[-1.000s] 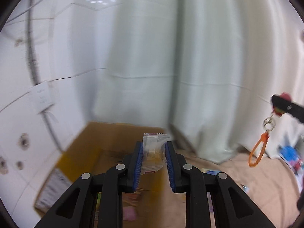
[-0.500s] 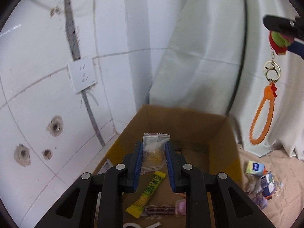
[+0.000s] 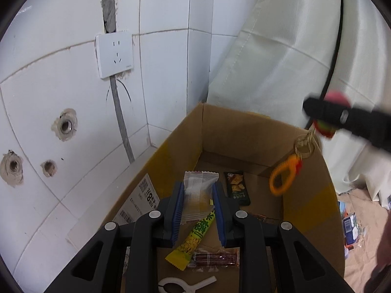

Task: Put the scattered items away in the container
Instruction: 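Carry the packet and toy with keychain into the box and release both, then move both grippers back to the pile toward the white tissue pack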

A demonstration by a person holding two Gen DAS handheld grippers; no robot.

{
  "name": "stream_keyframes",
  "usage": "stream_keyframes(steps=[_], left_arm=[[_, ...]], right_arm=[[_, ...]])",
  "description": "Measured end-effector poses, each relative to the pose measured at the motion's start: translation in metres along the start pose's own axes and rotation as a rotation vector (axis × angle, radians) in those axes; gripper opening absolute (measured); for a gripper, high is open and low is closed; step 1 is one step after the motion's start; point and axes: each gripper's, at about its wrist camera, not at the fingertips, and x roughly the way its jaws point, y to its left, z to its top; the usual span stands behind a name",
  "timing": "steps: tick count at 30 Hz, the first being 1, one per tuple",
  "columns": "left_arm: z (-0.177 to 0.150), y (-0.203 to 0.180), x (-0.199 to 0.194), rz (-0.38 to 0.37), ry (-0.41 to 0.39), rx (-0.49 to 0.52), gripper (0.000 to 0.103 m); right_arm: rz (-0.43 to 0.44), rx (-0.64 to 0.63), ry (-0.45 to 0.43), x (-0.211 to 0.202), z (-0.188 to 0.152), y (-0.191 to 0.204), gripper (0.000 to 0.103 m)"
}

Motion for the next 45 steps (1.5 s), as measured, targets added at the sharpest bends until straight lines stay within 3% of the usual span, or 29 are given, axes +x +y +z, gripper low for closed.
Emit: stream_keyframes(steps=[7,9,10,11,23,26,30,39,45], left_arm=[[-0.003,-0.005,0.006,0.0,0.019,0.018,0.025],[-0.003,-0.006,0.007,-0.004,0.022,0.021,0.025],[-0.003,-0.005,0.007,-0.002,0.021,0.018,0.025],[-0.003,-0.005,0.008,0.0,0.021,0.014,0.025],[0.002,-0.013,0.011,0.005,0.03,0.039,0.027],[0.004,-0.013,0.011,0.017,0.044,0.023,0.041],[0.006,-0.013,0.006,0.014,0.03,0.007,0.087],[0.012,-0.019,-0.01,-0.023,-0.004,-0.02,0.091],[0.017,-0.046,-0.032,-0.077,-0.076,-0.001,0.091]], right_arm=[[-0.001,0.007,0.064,0.012,-0.011,-0.006,0.055],[-0.029,0.001,0.035,0.009,-0.009,-0.005,0.061],[-0.033,0.002,0.029,0.008,-0.008,-0.005,0.074],[-0.032,0.007,0.022,0.007,-0.007,-0.007,0.081],[-0.08,0.044,0.0,-0.001,-0.006,-0.02,0.093],[-0.083,0.048,-0.008,-0.005,-0.006,-0.025,0.096],[-0.111,0.078,-0.048,-0.015,-0.008,-0.035,0.103],[-0.149,0.107,-0.085,-0.042,-0.007,-0.053,0.103],[-0.235,0.092,-0.168,-0.095,-0.008,-0.069,0.103]])
